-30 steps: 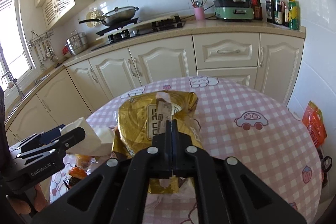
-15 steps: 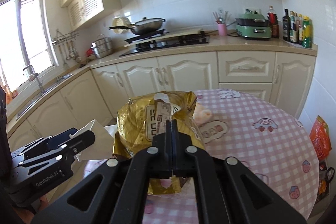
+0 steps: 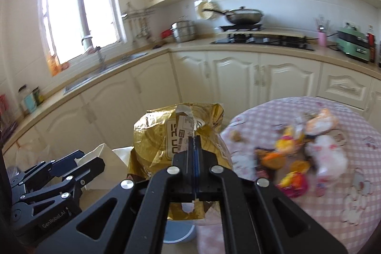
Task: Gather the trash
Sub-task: 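Carry the gold bag and tissue to the blue bucket with both tools, then open both tools to drop the bag and tissue into the bucket, then move both tools back over the table toward the remaining trash, then grasp the clear plastic bag with the right tool while the left tool grasps the pink candy wrapper, then carry the plastic bag and candy wrapper to the blue bucket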
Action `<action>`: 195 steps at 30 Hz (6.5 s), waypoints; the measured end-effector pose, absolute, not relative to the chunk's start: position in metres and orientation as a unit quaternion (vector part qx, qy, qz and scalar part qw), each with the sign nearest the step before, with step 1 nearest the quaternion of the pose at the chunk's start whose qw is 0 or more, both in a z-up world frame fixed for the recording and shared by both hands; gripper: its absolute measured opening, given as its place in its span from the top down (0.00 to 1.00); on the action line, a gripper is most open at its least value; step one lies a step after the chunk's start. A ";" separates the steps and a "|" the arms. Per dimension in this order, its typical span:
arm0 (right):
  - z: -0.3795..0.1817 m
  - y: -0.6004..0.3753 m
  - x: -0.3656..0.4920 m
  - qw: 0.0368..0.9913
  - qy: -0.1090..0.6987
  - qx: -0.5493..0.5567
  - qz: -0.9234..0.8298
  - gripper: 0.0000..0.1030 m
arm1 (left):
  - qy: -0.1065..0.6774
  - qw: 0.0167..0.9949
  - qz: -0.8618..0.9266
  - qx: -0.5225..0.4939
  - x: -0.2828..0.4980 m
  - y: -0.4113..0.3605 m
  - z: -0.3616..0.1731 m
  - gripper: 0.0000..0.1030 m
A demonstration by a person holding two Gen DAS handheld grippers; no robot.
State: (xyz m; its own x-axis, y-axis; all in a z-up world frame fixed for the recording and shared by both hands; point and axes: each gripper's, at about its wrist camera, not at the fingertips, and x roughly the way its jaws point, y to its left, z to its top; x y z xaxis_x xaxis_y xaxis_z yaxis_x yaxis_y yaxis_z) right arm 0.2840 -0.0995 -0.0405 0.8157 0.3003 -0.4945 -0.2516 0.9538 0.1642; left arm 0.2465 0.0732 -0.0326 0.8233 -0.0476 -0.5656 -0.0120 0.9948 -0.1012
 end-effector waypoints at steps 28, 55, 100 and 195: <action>-0.356 0.093 0.392 0.836 0.507 -0.109 0.180 0.99 | 0.530 0.835 0.101 -0.108 0.355 0.200 -0.331 0.54; -0.420 0.106 0.421 0.802 0.557 -0.095 0.191 0.99 | 0.558 0.814 0.104 -0.126 0.373 0.224 -0.375 0.28; -0.022 -0.137 0.181 0.977 0.204 -0.006 0.062 0.36 | 0.199 0.977 0.072 0.011 0.154 0.047 -0.019 0.08; -0.046 -0.177 0.251 0.951 0.276 0.070 0.119 0.95 | 0.315 0.942 -0.099 -0.057 0.239 0.011 -0.056 0.92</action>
State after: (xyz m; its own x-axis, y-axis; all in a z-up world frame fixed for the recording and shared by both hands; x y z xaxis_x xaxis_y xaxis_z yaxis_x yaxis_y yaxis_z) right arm 0.2509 -0.1771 -0.0459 0.8195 0.2643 -0.5085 -0.1873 0.9621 0.1983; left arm 0.2390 0.0107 -0.0564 0.7814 -0.2230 -0.5828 0.1508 0.9738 -0.1704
